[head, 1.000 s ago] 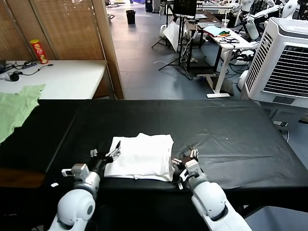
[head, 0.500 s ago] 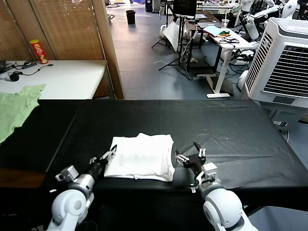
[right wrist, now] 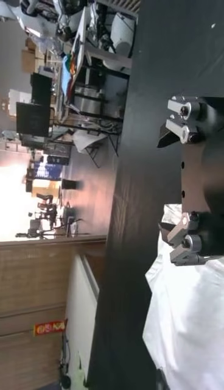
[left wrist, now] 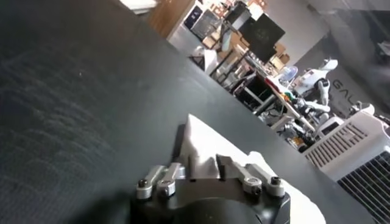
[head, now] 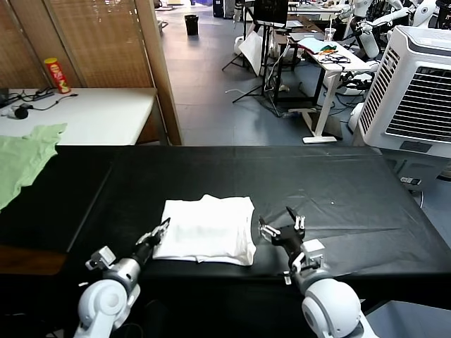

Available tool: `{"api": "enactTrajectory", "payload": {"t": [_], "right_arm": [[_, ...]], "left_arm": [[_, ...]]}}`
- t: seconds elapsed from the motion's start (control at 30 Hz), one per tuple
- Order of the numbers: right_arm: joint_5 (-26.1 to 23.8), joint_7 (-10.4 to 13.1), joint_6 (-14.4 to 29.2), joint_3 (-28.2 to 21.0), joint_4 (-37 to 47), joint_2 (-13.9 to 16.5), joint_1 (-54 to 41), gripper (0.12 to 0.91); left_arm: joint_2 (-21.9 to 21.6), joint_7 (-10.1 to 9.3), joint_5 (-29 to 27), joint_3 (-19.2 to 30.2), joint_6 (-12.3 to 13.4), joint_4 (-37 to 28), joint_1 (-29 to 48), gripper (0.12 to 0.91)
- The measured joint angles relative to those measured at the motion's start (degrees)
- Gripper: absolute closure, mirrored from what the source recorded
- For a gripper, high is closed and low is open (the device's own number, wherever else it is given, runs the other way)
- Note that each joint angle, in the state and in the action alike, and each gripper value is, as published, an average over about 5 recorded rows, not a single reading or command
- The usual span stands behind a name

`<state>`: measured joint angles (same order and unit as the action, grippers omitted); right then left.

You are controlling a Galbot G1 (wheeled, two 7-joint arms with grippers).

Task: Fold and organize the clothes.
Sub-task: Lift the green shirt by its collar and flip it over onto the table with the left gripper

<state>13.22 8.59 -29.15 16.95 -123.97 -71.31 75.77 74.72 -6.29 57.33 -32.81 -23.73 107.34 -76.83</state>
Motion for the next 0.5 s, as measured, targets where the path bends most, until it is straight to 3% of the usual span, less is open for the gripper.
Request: {"api": "enactTrajectory", "payload": {"t": [0.1, 0.17, 0.3, 0.5], "right_arm": [[-0.01, -0.05, 0.0, 0.35, -0.33, -0.02, 0.28, 0.227], [-0.03, -0.06, 0.0, 0.55, -0.53, -0.13, 0.43, 0.227], [-0.24, -0.02, 0.0, 0.96, -0.79, -0.58, 0.75, 0.227], [-1.57, 0.04, 0.3, 1.85, -0.39, -1.07, 1.24, 0.227]], "left_arm": [[-0.03, -0.07, 1.42, -0.08, -0.47, -0.41, 0.14, 0.849], [-0.08, -0.16, 2.31, -0.18, -0.76, -0.38, 0.19, 0.89], [-0.52, -0.39, 0.63, -0.42, -0.63, 0.48, 0.01, 0.886], [-3.49, 0.18, -11.14, -1.8, 1.56, 1.9, -1.16, 0.887]]}}
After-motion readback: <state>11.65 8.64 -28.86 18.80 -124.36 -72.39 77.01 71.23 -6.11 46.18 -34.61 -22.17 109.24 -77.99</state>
